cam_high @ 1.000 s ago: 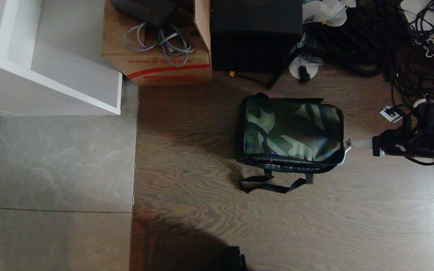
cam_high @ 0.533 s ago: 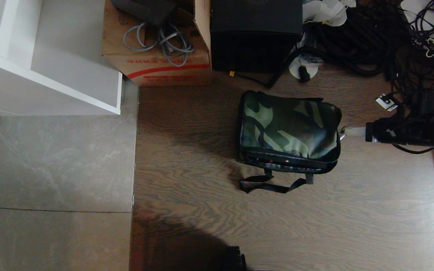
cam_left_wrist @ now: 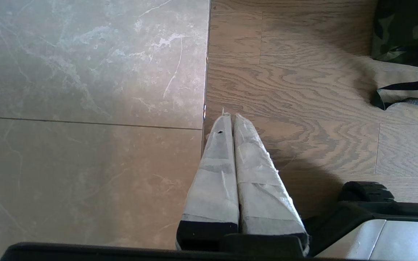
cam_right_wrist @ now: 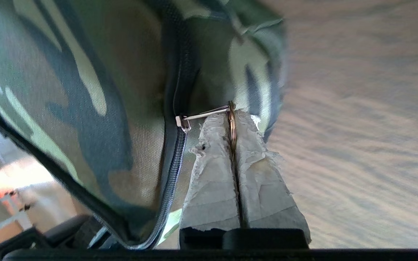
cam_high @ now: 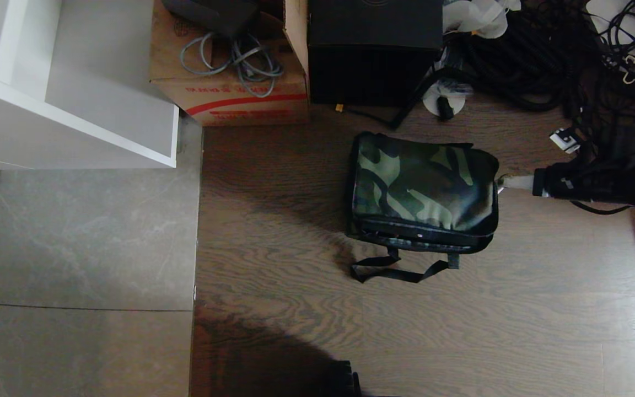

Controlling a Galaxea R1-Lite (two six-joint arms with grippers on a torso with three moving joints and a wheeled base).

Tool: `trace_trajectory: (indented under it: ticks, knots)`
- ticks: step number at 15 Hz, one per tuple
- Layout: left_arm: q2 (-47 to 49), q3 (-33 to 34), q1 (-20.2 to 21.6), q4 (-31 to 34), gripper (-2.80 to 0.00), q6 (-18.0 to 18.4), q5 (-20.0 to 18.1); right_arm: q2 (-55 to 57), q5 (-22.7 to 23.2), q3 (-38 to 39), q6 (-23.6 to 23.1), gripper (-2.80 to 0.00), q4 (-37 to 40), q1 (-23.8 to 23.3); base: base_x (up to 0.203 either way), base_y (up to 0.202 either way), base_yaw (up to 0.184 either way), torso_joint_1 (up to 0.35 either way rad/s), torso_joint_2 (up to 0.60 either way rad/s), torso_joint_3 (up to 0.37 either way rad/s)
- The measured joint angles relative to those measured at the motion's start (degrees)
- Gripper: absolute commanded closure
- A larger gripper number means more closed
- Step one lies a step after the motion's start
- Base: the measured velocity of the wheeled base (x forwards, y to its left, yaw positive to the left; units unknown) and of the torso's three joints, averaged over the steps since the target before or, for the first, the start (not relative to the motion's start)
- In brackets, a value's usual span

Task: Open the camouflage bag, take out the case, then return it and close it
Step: Open the top of the storage box

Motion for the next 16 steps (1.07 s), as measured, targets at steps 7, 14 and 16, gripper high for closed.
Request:
trace_trajectory:
  ticks: [7, 14, 16]
  knots:
    - [0.0, 0.0, 0.0, -0.01, 0.0, -0.02, 0.0, 0.29, -0.02, -4.71, 6.73, 0.0, -0.26, -1.5, 0.0, 0.0, 0.0, 0.0, 0.0, 0.0]
    - [0.0, 0.0, 0.0, 0.0, 0.0, -0.05, -0.02, 0.09, -0.02, -6.77, 9.55, -2.8, -0.4, -1.23, 0.0, 0.0, 0.0, 0.0, 0.0, 0.0]
    - [0.0, 0.0, 0.0, 0.0, 0.0, -0.02, 0.01, 0.05, -0.13, -6.12, 9.35, -2.8, -0.54, -1.26, 0.0, 0.0, 0.0, 0.0, 0.0, 0.0]
